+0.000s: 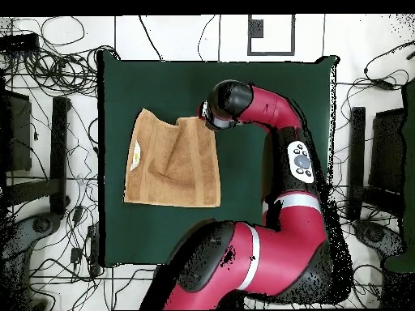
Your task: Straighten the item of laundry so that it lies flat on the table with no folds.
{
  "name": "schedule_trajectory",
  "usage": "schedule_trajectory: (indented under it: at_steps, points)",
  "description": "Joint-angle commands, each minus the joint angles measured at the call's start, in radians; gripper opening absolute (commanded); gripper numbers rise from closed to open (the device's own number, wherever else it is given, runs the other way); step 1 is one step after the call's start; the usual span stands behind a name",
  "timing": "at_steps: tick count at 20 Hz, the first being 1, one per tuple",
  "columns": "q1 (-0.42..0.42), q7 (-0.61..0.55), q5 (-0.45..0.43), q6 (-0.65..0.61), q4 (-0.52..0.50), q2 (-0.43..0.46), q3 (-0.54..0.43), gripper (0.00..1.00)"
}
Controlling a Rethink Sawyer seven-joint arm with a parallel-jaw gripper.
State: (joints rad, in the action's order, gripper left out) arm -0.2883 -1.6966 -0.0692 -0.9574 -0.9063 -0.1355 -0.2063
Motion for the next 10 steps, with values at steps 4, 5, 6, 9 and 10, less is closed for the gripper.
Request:
schedule_trajectory:
  at_steps: [4,5,6,9,10]
  points:
    - [0.022,0.135,-0.033,-0.085,-0.003,0.052,-0.094,1.0]
    - [0.022,0.134,-0.032,-0.087,-0.002,0.053,-0.095,1.0]
    - [0.023,0.132,-0.032,-0.087,-0.001,0.053,-0.095,1.0]
    - [0.024,0.135,-0.034,-0.098,0.022,0.066,-0.097,1.0]
    - [0.023,0.139,-0.034,-0.099,0.026,0.071,-0.099,1.0]
